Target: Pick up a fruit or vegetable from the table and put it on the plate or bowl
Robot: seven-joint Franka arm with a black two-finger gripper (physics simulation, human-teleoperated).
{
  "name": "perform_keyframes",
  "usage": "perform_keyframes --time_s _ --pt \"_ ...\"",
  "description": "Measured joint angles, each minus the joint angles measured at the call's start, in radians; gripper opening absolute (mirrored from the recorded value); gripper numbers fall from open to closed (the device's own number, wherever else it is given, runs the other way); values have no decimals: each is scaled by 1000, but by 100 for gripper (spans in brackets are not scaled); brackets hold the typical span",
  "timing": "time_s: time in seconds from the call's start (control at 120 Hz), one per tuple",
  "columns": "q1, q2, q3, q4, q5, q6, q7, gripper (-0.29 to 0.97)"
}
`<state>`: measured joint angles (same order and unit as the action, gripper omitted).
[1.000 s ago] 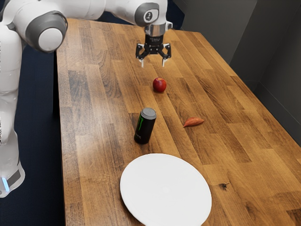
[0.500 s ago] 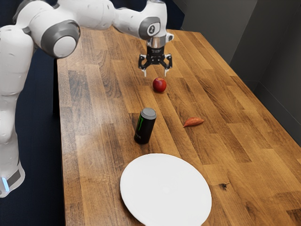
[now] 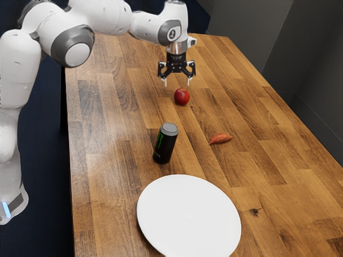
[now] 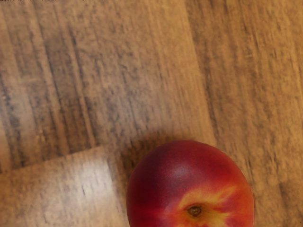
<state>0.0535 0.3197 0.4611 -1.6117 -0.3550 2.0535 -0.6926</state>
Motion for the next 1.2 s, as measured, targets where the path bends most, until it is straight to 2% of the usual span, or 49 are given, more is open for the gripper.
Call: perform_keyframes --time_s 0.408,1.067,1.1,1.2 --pt "0 57 -5 11 -41 17 20 68" --pt "11 96 -27 10 -68 51 33 68" --pt "11 97 -27 10 -73 53 33 66" --pt "9 99 -27 10 -84 57 30 45"
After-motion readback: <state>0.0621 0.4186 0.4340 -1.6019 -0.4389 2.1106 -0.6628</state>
